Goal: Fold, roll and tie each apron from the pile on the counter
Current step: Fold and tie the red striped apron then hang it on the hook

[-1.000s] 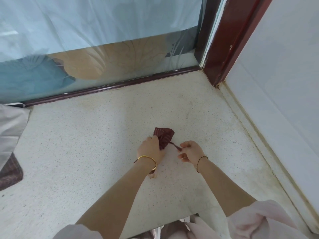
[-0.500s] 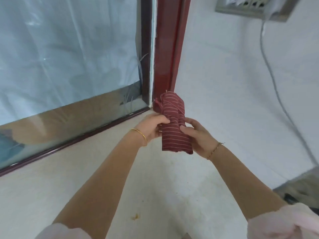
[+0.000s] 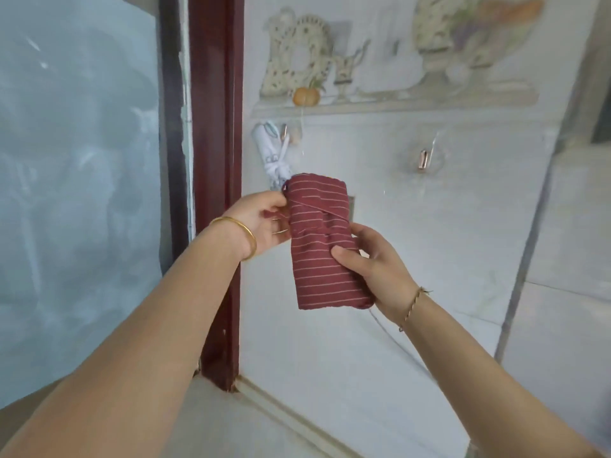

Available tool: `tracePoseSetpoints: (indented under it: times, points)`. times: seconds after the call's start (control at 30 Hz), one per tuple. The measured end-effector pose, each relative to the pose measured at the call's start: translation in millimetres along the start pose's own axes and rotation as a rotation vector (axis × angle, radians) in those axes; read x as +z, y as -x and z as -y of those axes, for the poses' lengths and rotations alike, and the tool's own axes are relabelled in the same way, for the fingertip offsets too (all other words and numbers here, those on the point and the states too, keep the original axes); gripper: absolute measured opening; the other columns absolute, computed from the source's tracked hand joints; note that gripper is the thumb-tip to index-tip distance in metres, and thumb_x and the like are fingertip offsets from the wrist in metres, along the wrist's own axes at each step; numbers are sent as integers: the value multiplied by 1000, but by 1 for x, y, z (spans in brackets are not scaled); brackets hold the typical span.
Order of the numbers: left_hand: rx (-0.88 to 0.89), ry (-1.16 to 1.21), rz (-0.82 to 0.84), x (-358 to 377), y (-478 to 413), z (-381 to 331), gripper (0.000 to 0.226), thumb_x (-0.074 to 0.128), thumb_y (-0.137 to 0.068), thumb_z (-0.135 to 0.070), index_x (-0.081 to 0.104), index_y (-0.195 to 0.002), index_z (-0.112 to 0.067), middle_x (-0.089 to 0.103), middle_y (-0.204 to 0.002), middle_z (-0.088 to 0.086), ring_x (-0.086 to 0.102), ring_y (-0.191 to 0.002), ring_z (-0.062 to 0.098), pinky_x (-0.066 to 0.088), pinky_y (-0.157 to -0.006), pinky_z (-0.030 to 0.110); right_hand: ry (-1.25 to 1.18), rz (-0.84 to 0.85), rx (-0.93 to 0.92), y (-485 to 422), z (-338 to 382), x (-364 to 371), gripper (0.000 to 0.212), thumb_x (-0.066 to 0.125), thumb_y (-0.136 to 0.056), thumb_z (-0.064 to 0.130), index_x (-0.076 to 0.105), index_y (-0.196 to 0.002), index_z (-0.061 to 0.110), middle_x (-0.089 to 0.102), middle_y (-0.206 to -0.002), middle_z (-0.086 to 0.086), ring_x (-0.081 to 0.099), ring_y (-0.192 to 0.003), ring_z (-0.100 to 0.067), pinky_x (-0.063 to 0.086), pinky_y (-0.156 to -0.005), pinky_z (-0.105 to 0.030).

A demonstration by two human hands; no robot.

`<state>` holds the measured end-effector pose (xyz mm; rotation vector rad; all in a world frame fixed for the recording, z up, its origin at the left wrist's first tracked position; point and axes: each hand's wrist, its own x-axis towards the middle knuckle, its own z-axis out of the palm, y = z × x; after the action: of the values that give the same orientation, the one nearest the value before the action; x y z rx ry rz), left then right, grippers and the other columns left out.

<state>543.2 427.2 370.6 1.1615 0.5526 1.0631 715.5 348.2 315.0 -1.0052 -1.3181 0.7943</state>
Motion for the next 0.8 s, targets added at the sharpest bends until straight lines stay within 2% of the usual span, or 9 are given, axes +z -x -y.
tracePoseSetpoints:
  times: [0.1, 0.17, 0.27, 0.37, 0.43, 0.57, 0.63, 0.7, 0.8]
  points:
    - [41, -37, -12, 23, -15, -18, 21, 43, -93, -3, 48, -74, -10, 49, -74, 5, 54, -67, 17, 53, -72, 32, 63, -92, -65, -12, 27, -12, 45, 67, -85, 14, 51, -128, 16, 61, -116, -6, 67, -93, -20, 57, -69, -28]
    - [62, -76, -47, 33, -25, -29, 17, 46, -95, -9, 52, -79, -9, 54, -79, 7, 59, -69, 19, 55, -66, 31, 121, -154, -106, -23, 40, -14, 46, 67, -86, 17, 49, -128, 18, 60, -107, 1, 66, -90, -18, 55, -62, -25]
    - [55, -145, -39, 43, -35, -41, 19, 48, -97, -28, 57, -93, -11, 61, -87, 8, 63, -76, 21, 55, -71, 34, 208, -242, -197, -45, 58, -12, 48, 67, -86, 16, 46, -129, 17, 58, -96, 8, 64, -89, -17, 56, -73, -35]
    - [52, -198, -20, 45, -54, -52, 31, 53, -93, -40, 54, -111, -15, 64, -100, 11, 65, -81, 21, 55, -69, 36, 311, -307, -327, -80, 79, -6, 50, 67, -86, 17, 40, -129, 16, 57, -97, 7, 63, -93, -16, 55, -84, -42]
    - [86, -220, -45, 46, -73, -63, 39, 54, -92, -43, 50, -124, -20, 62, -113, 13, 66, -93, 25, 55, -83, 43, 363, -359, -419, -111, 97, -1, 46, 66, -86, 15, 38, -121, 20, 57, -101, 1, 61, -91, -15, 54, -85, -40]
    - [305, -331, -81, 58, -111, -96, 46, 49, -97, -25, 33, -140, -33, 60, -116, 3, 60, -105, 23, 46, -98, 45, 502, -434, -602, -175, 138, 8, 44, 65, -85, 14, 37, -119, 18, 52, -117, -6, 58, -97, -20, 52, -86, -41]
    - [410, -375, -101, 67, -131, -114, 53, 45, -98, -16, 28, -144, -35, 53, -130, 1, 57, -111, 22, 47, -98, 44, 555, -452, -648, -202, 156, 11, 46, 64, -85, 12, 38, -122, 15, 48, -120, -5, 57, -97, -20, 50, -88, -42]
    - [479, -397, -126, 73, -149, -130, 56, 42, -97, -10, 29, -143, -37, 51, -131, 0, 59, -108, 19, 51, -93, 41, 589, -475, -654, -223, 172, 13, 46, 64, -85, 11, 38, -124, 14, 46, -121, -5, 55, -93, -19, 49, -89, -40]
    - [534, -443, -154, 74, -174, -139, 61, 37, -95, -3, 29, -145, -36, 54, -131, 3, 59, -105, 18, 51, -70, 24, 682, -506, -624, -251, 181, 13, 47, 64, -86, 13, 38, -125, 13, 45, -122, -8, 51, -88, -20, 45, -82, -33]
